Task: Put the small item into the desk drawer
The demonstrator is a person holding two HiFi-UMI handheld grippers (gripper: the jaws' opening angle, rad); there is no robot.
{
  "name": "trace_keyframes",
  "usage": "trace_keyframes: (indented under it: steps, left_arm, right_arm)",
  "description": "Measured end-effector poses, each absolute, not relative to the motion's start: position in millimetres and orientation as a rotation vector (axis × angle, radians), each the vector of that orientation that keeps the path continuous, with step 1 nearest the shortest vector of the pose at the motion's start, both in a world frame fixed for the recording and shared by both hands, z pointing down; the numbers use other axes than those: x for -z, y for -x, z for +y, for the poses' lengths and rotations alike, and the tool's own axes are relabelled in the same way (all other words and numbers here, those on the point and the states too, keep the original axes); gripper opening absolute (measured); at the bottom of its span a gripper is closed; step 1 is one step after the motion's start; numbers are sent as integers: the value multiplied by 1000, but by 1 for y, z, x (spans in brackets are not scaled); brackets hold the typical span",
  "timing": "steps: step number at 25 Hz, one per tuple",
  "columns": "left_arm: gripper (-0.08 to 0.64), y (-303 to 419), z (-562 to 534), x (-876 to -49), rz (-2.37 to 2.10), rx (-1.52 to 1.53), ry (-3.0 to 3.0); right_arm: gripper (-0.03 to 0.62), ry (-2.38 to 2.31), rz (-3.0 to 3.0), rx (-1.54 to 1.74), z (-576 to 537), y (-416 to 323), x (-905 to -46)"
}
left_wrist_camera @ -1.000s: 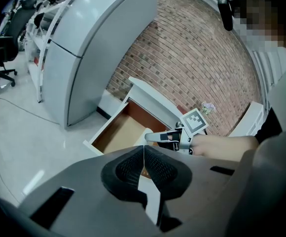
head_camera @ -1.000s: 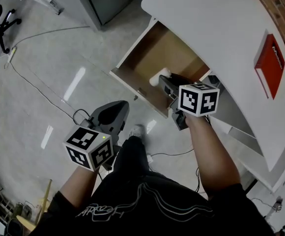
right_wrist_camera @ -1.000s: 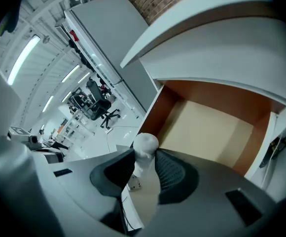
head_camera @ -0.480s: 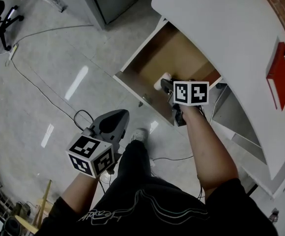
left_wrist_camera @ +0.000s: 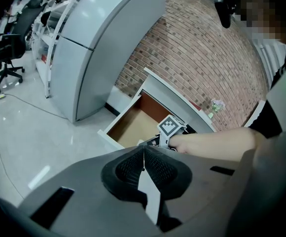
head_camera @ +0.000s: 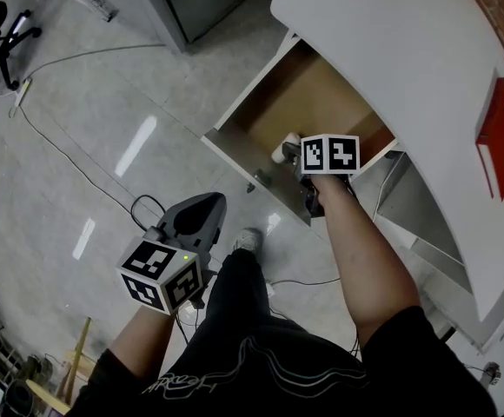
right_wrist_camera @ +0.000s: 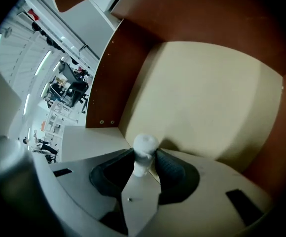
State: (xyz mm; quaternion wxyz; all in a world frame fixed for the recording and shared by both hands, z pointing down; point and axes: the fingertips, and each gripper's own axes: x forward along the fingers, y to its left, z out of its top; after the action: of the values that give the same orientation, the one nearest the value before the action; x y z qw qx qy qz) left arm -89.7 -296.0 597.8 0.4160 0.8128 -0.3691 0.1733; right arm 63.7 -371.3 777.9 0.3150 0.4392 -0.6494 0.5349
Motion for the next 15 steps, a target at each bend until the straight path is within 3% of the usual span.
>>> trace_keyframes:
  steps: [4,8,15]
  left_arm:
    - [23,90,-294,-607,-942,-452,-2033]
    - [23,87,-297,-616,-950,-502,-2046]
    - [23,79,-307,-604,-948,-510,-2087]
  right_arm:
    - [150,-1152,-1688,-1432,-369,-68,-789]
    - [202,-1167,-1677,-1500,-370,-67,-787]
    - [218,-1191,-1741,-1503,-370,-68,-756]
